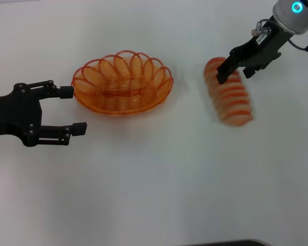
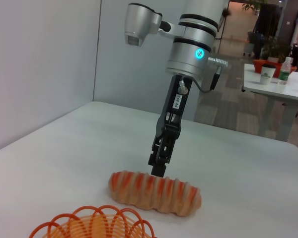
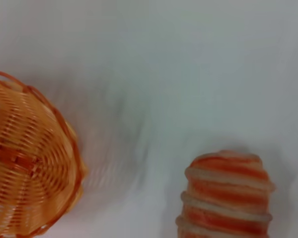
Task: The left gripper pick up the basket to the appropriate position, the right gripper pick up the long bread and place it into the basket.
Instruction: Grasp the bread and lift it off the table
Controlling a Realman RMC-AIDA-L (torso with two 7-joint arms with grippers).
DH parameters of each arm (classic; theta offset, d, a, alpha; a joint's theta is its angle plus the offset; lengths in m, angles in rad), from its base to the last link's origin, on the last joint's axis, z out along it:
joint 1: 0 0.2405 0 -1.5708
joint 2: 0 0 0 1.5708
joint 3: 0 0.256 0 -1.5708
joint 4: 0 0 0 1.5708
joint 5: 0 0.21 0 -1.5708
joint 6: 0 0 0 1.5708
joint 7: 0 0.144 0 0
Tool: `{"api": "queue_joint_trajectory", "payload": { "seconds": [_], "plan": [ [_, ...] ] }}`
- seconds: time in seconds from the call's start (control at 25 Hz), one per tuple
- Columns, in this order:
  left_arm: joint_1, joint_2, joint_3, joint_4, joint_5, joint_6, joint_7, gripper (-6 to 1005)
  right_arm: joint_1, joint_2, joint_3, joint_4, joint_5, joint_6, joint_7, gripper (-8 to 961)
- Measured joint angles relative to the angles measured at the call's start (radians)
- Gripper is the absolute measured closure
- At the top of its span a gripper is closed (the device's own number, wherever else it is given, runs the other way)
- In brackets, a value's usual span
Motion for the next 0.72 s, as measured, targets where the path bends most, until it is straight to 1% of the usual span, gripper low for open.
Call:
{"api": "queue_joint_trajectory", "payload": {
  "seconds": [0.72],
  "plan": [
    [0.006, -0.001, 0.0, 0.0, 0.0, 0.005, 0.003, 115, 0.013, 0.002, -0.052, 0.077, -0.003, 0.054, 0.01, 157]
  ]
}}
